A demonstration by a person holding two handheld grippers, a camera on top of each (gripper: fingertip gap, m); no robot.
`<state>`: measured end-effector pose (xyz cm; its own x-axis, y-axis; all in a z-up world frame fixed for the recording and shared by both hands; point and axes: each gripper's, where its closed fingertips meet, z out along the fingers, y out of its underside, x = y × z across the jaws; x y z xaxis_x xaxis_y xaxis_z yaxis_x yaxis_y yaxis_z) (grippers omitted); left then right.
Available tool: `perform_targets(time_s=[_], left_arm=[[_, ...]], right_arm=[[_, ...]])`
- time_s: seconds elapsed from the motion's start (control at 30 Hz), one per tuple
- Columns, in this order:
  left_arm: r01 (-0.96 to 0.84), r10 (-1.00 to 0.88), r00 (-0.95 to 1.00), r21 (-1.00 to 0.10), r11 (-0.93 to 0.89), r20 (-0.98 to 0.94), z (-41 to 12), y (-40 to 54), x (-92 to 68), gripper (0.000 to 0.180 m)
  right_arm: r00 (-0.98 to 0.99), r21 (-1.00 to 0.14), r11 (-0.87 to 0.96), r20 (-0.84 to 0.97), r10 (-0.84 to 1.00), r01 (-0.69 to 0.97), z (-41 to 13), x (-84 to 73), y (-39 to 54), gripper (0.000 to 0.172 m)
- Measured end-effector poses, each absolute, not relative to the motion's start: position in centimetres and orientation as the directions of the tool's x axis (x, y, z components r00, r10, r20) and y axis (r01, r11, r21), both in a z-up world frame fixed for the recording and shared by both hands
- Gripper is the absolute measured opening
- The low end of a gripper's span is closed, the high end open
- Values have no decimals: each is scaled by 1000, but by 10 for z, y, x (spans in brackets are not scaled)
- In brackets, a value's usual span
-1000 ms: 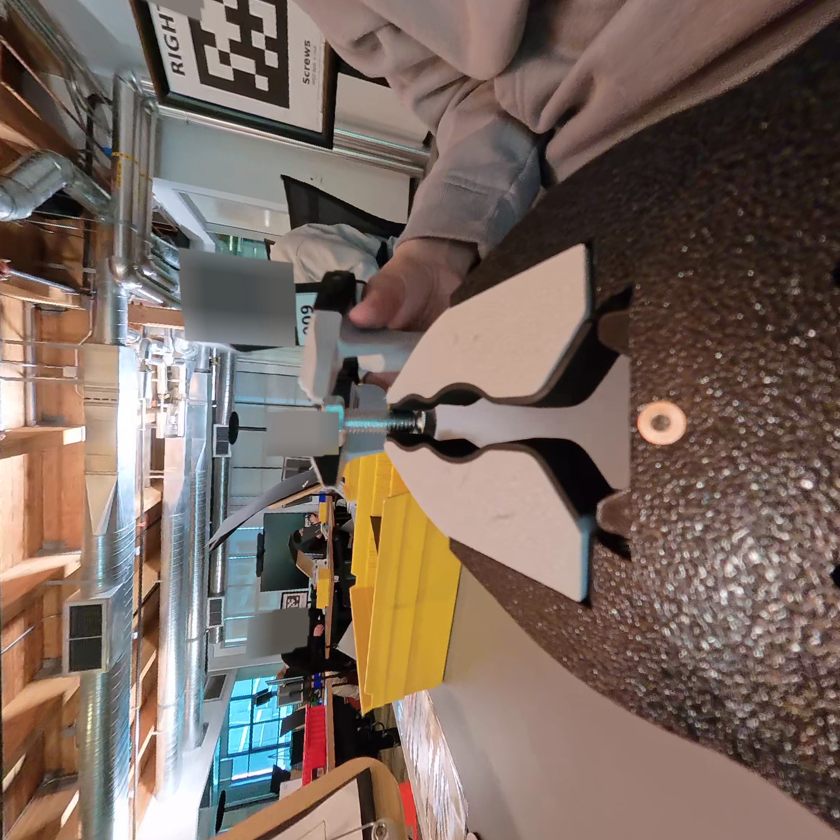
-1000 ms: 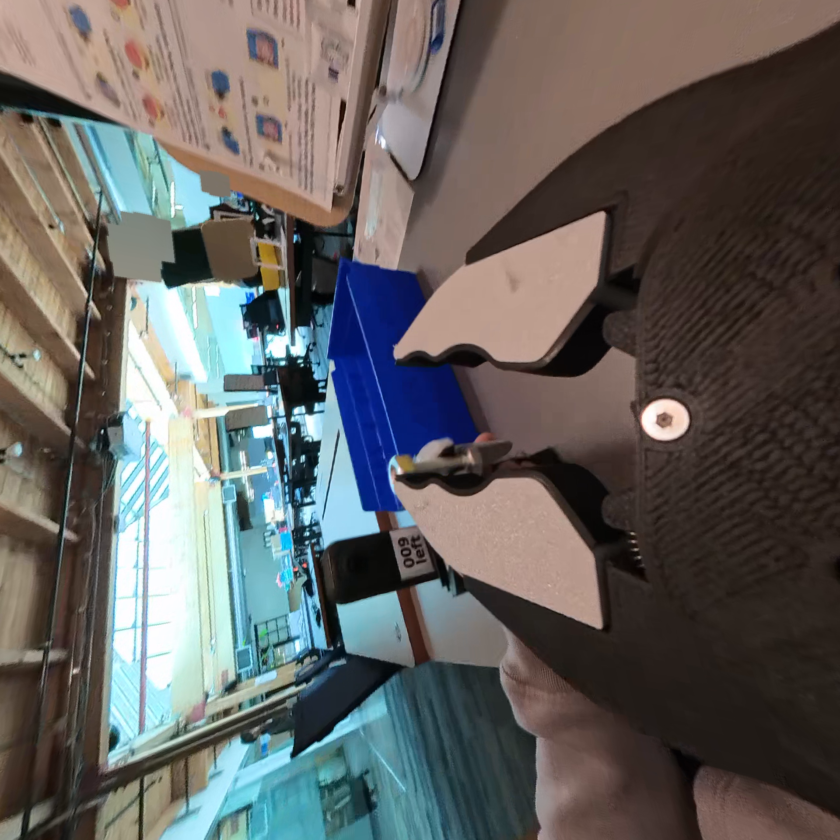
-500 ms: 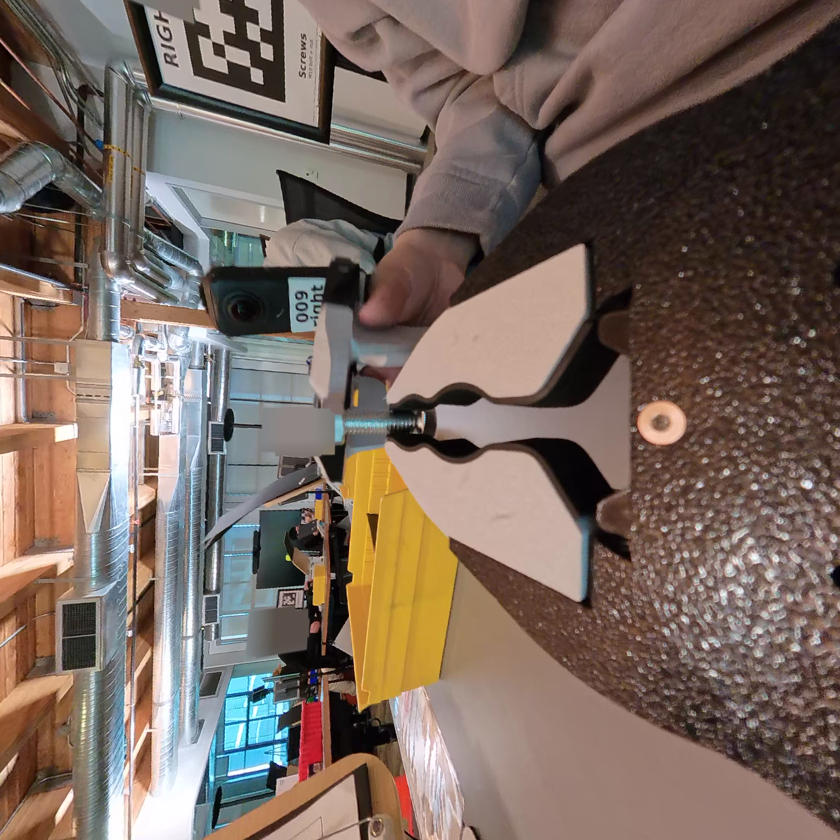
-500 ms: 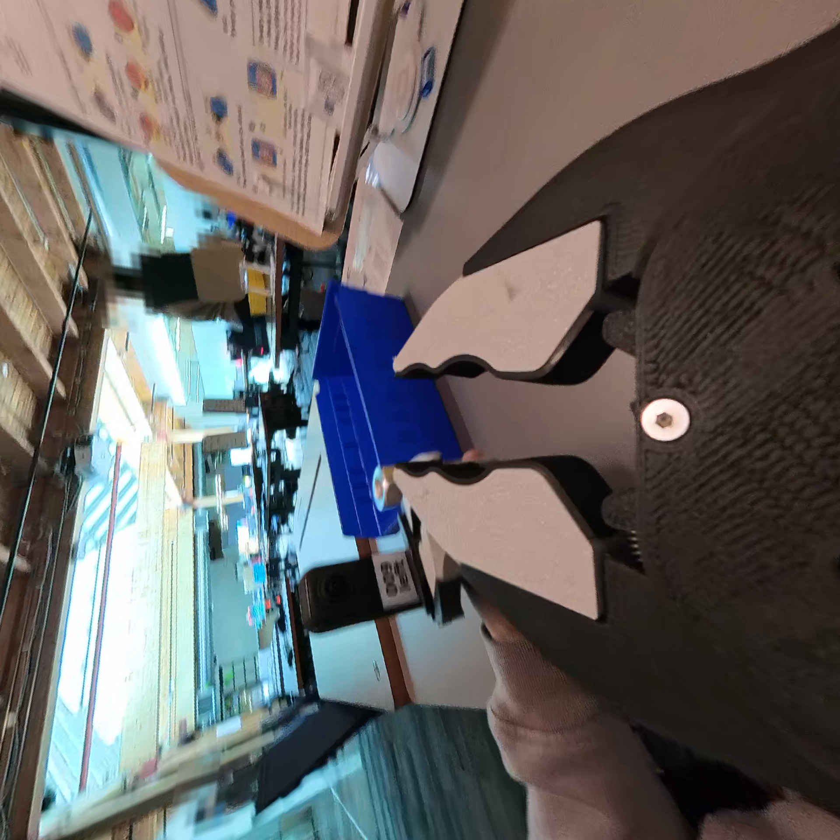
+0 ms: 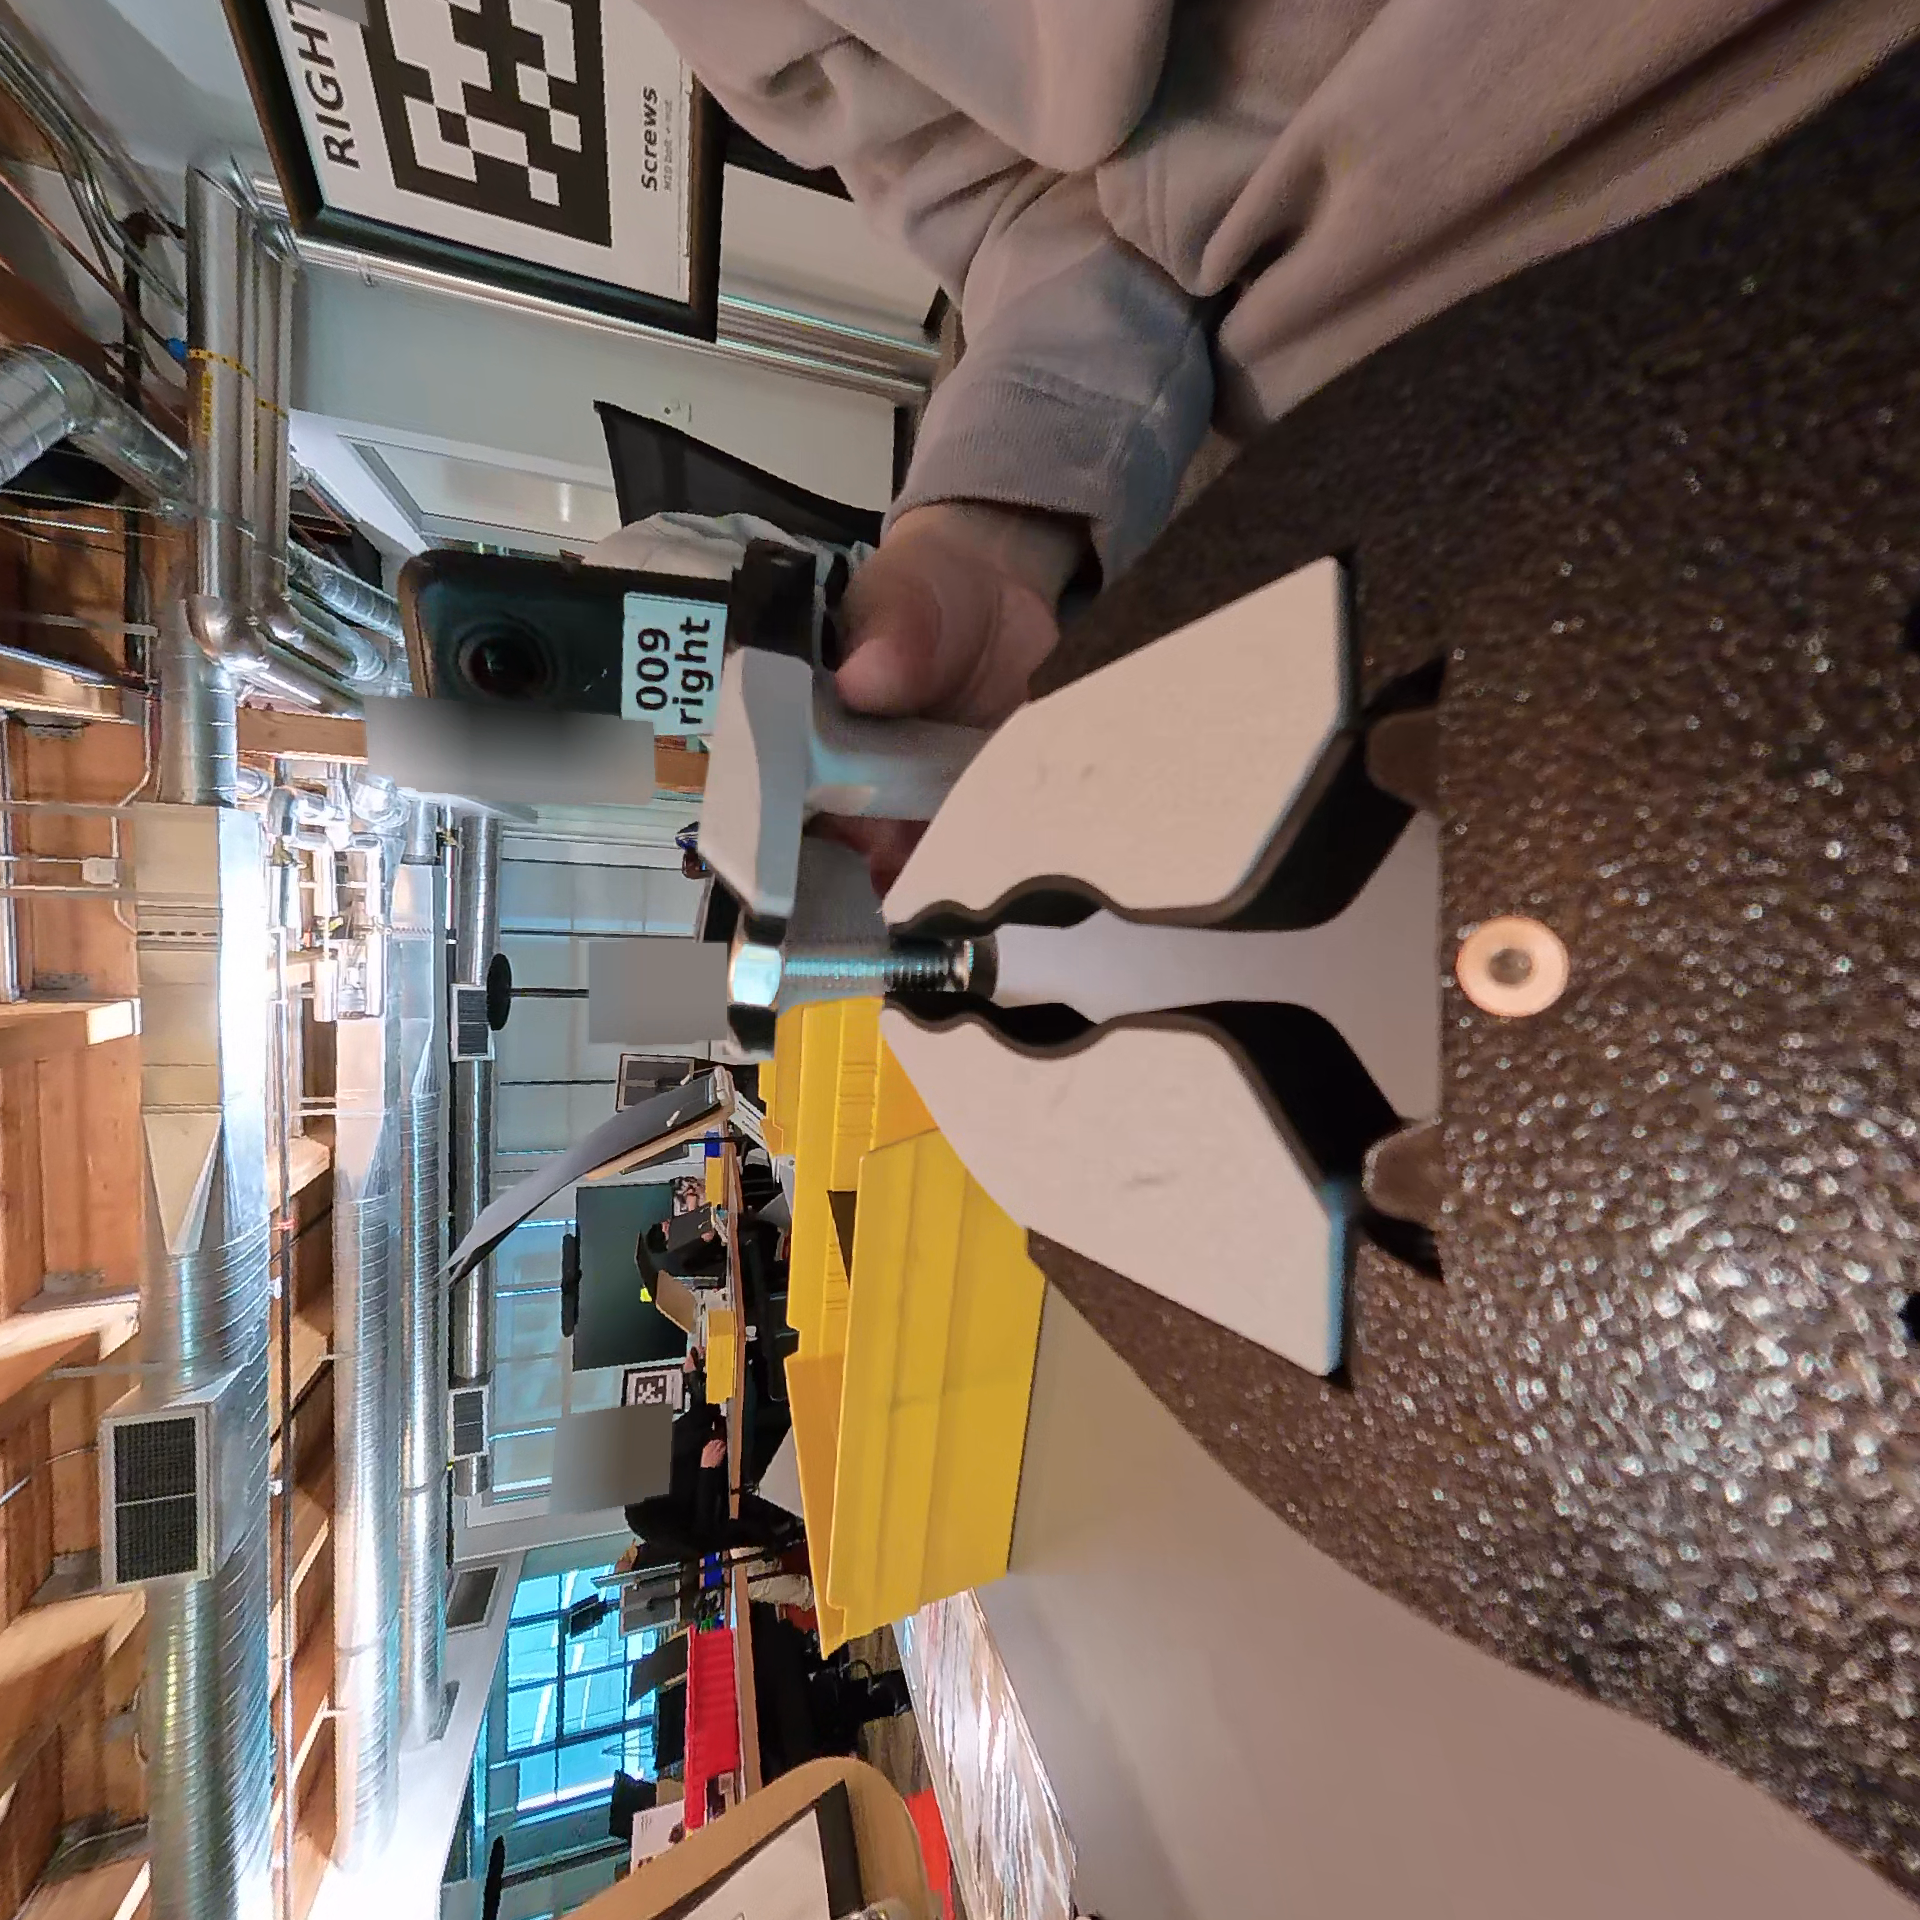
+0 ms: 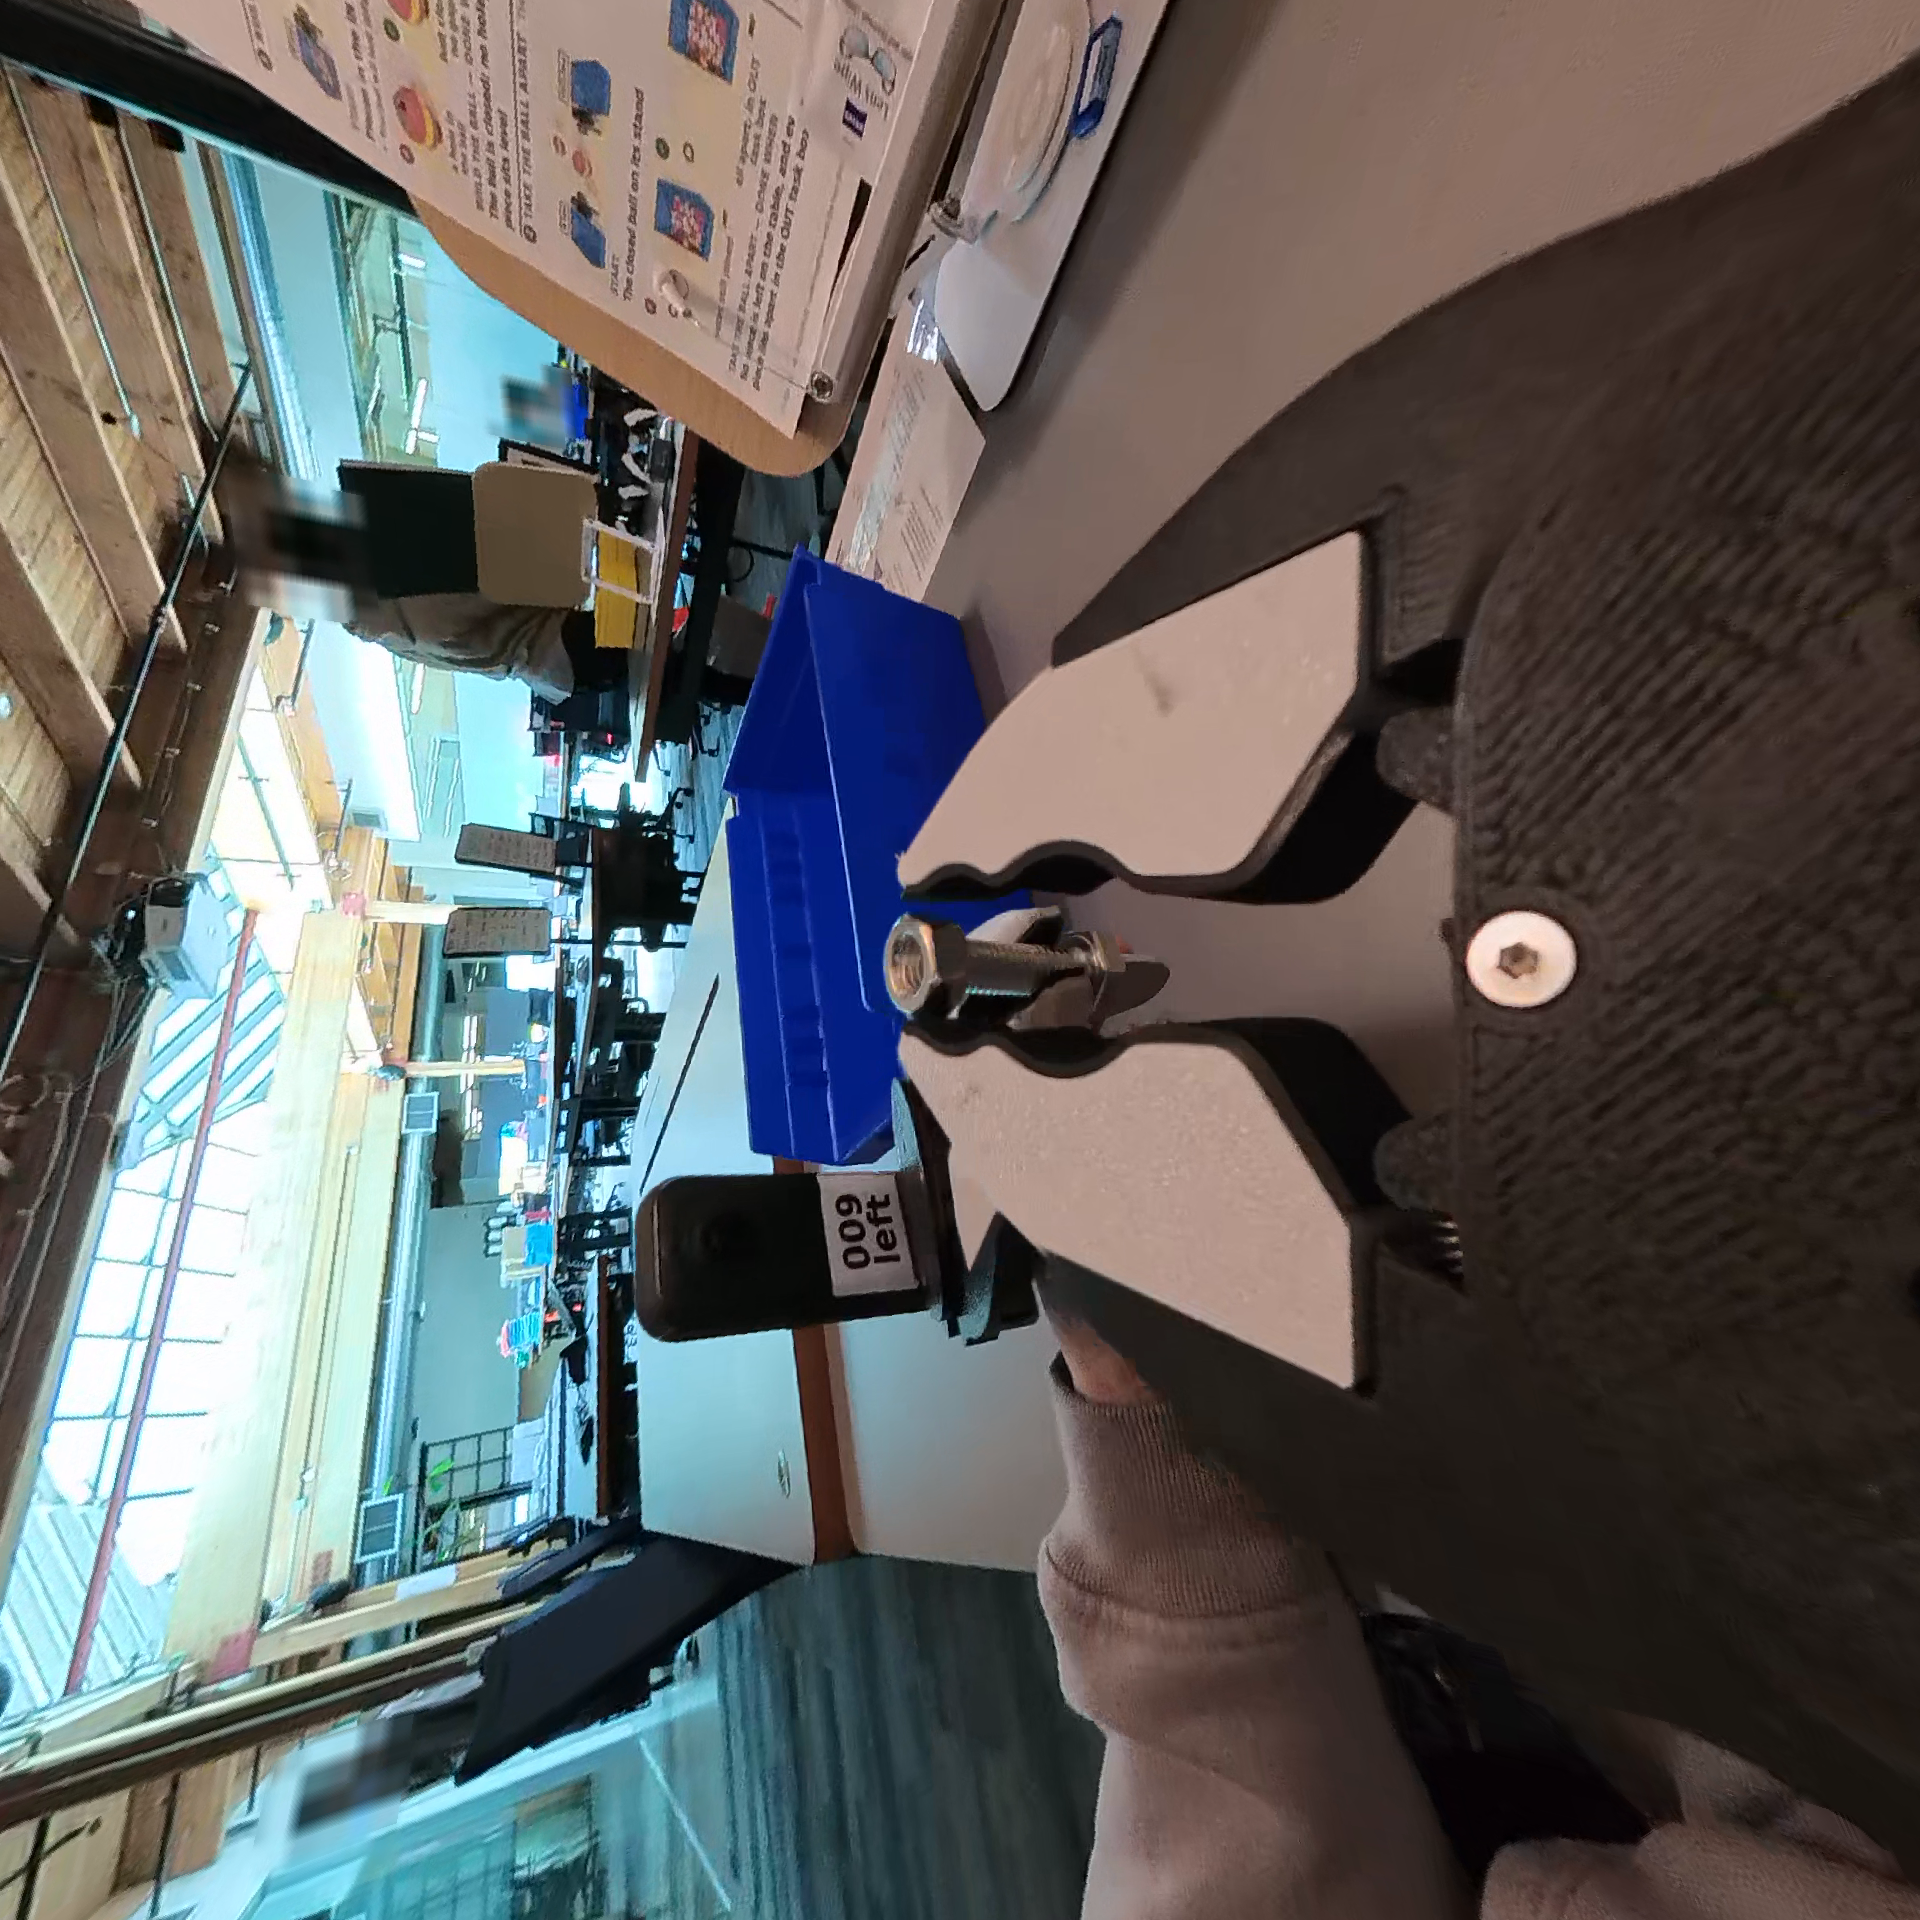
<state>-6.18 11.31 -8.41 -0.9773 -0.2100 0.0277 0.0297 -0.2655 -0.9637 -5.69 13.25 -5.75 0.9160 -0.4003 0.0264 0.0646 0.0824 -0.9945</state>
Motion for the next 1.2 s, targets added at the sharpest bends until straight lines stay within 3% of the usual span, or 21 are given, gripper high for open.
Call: perform_targets(time_s=[0.27, 0.43, 0.53, 0.6, 0.77, 0.9, 1.03, 1.2], left_arm=[[30, -209, -978, -963, -268, 28, -84, 113, -62, 8], [28, -212, -977, -963, -268, 31, -84, 114, -62, 8], [26, -209, -977, -964, -266, 31, -84, 113, -62, 8], [27, -210, -977, -965, -260, 30, -85, 112, -61, 8], [27, -218, -975, -965, -262, 32, -85, 114, -61, 8], [28, -217, -976, -966, -256, 29, -86, 113, -60, 8], [29, -220, -975, -965, -261, 30, -85, 114, -59, 8], [28, -203, -979, -963, -268, 28, -84, 112, -61, 8]], right_arm=[[934, -985, 169, -29, -355, 34, -44, -57, 122, 18], [658, -999, -24, 45, -752, 42, -49, 19, 16, 18], [467, -961, -239, 150, -871, -137, -79, 63, -69, 19], [388, -936, -250, 140, -911, -248, -98, 85, -109, 19], [411, -840, -369, 196, -890, -397, -145, 104, -141, 25], [442, -860, -356, 177, -880, -365, -146, 99, -137, 33], [454, -906, -336, 193, -870, -257, -99, 84, -129, 32], [744, -933, -360, 232, -627, -12, -57, 24, -41, 32]])
